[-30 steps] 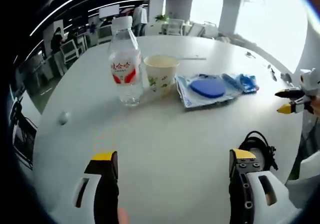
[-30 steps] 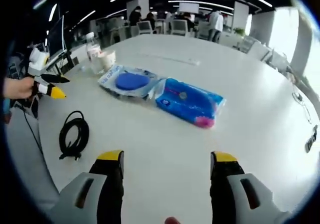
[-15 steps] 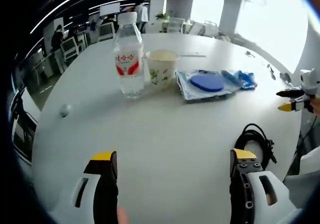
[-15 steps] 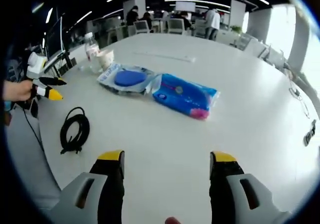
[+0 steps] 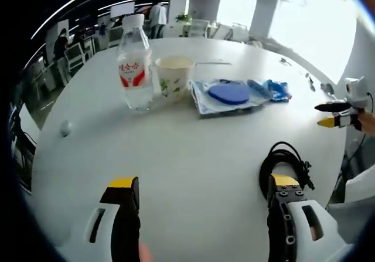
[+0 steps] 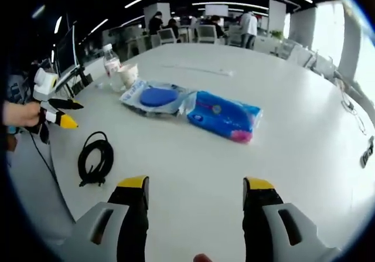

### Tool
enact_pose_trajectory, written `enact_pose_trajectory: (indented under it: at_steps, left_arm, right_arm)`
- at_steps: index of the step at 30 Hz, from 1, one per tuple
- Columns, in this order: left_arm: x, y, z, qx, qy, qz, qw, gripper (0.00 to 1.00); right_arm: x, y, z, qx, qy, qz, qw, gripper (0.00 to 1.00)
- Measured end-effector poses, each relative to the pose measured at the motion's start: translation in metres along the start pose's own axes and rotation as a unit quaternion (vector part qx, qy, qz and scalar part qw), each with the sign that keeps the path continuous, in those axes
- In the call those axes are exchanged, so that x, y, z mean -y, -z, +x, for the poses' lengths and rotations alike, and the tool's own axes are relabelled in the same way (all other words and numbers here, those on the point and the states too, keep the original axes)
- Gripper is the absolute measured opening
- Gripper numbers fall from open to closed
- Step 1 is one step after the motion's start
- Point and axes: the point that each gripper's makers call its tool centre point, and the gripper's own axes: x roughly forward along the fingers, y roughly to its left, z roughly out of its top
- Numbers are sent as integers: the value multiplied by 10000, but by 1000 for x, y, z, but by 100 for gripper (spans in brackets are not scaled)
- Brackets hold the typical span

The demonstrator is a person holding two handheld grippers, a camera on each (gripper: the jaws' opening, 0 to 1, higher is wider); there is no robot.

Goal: Arrange the tabletop items into an orderly group along one side of the table until the central work area is clear of visible clutter.

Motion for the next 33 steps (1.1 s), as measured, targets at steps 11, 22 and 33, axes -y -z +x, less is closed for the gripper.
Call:
enact_pose_trajectory:
  at_steps: [11,22,33]
  left_arm:
    - [32,12,5,-70,281,63,9996,82]
    - [45,26,10,-194,248,72,9995,82]
    - [70,37,14,-275,378,66,9989,78]
  right_arm:
    - [-39,-5,9,97,-361,-34,9993,60]
    - [-64,-3,15,167,-557,81,9983,59]
    - [-104,6,25,82,-966,-53,9953,57]
